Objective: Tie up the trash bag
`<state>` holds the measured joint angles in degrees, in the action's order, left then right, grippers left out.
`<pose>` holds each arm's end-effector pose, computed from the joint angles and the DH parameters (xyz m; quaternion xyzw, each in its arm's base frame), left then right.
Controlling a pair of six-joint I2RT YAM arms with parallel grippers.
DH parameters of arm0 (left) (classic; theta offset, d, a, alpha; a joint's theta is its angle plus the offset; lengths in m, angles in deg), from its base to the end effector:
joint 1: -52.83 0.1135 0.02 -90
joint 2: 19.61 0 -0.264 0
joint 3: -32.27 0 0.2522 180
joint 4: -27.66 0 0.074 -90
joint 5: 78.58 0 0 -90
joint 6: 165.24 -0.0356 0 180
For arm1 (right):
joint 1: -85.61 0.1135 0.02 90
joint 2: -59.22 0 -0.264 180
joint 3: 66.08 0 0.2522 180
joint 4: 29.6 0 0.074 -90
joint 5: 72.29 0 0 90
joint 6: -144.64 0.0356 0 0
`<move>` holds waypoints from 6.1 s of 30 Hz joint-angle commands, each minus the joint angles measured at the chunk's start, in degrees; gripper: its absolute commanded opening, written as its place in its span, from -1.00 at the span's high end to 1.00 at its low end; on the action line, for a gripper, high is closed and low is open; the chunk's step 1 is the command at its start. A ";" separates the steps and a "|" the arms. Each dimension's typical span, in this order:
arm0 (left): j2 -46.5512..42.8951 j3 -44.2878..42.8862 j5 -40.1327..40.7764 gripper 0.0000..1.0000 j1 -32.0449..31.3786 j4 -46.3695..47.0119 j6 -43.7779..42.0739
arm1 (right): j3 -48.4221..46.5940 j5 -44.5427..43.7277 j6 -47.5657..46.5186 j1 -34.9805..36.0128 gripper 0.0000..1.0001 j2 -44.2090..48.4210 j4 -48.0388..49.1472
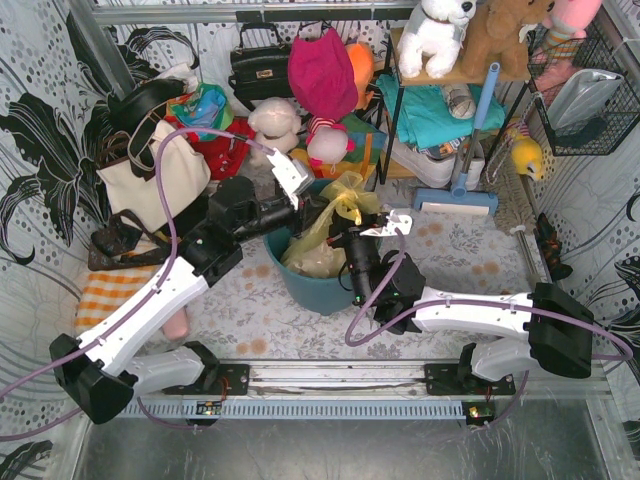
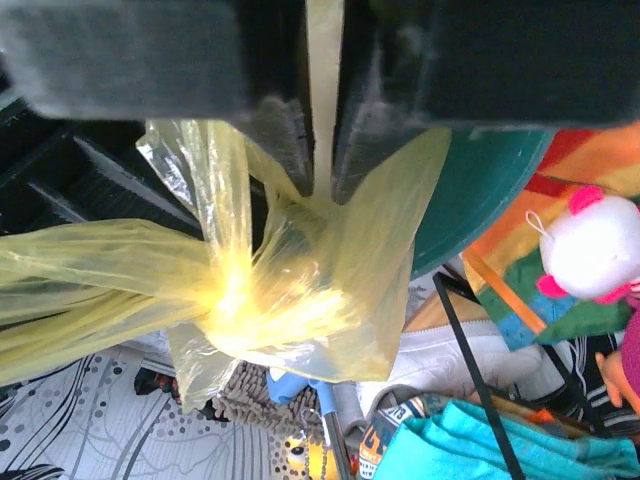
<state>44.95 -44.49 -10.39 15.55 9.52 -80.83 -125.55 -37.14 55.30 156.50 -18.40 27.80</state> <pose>0.1985 -0.1678 0.3941 0.3844 0.6326 -0.3147 0.5941 0.1179 0.2515 0.3526 0.1216 0.5505 0.3087 0.7661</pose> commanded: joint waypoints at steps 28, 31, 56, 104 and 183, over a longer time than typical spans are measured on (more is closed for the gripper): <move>-6.63 2.90 12.80 -0.20 0.34 3.07 1.05 | -0.07 0.62 0.08 -0.23 1.00 -0.89 2.63; -4.73 1.54 10.93 -0.26 0.32 3.82 0.26 | -0.12 0.62 0.15 -0.23 1.00 -0.85 2.45; -7.53 3.50 -4.49 1.00 0.28 5.07 -1.30 | -0.32 -0.96 -1.61 -0.23 1.00 -1.92 4.38; 4.99 -8.14 -7.98 0.15 7.74 8.43 32.87 | -1.33 2.60 -9.08 -0.07 1.00 -5.84 16.21; -11.55 5.96 -21.82 1.00 8.10 2.61 9.48 | -5.34 5.66 -14.61 -0.05 1.00 -11.20 23.20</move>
<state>34.98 -40.71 -29.27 23.68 12.86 -73.99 -128.09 -33.90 41.51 156.19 -28.28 45.92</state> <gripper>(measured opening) 0.008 0.003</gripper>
